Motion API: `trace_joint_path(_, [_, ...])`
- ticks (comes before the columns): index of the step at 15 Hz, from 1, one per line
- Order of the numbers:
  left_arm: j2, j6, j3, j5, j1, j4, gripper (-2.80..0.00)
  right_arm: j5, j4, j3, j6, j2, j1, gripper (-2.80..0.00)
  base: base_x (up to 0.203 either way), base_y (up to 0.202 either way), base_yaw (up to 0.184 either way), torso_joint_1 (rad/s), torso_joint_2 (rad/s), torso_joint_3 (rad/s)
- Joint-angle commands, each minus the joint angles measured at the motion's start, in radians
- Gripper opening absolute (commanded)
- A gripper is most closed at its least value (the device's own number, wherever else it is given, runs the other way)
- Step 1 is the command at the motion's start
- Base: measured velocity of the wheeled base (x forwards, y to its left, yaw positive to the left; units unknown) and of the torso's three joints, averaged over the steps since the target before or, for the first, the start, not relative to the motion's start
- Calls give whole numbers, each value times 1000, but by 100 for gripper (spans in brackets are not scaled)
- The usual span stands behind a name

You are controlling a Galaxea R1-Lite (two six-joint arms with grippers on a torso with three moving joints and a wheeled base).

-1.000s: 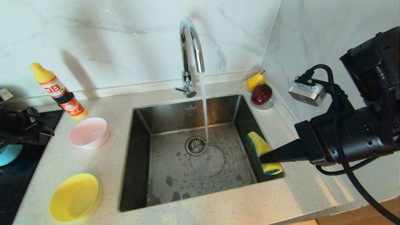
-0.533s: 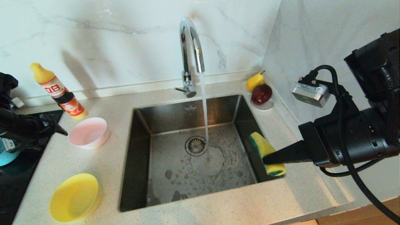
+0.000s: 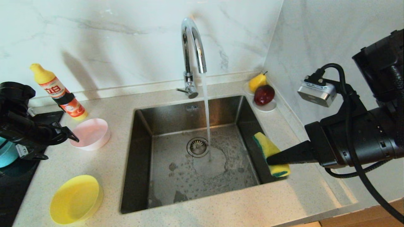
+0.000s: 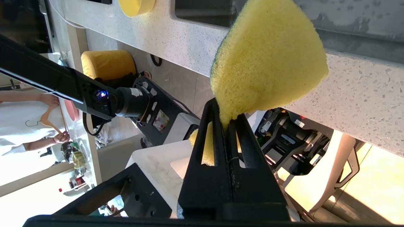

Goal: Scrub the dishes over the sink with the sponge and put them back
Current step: Wash the bowl

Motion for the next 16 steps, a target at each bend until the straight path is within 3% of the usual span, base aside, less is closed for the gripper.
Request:
trace_joint_path(1, [8,-3,2,-1,-10,4,0,2,0,10,2,-7,-1,-280,0,0,0,0,0,0])
trace_joint_path(5, [34,-41,20,0,-28,-2,0,4,0,26,2,-21,-4,-280,0,0,0,0,0,0])
trace_joint_path(16, [80,-43,10,14,-31,-10,0,5,1,28,2,-40,-12,-280,0,0,0,0,0,0])
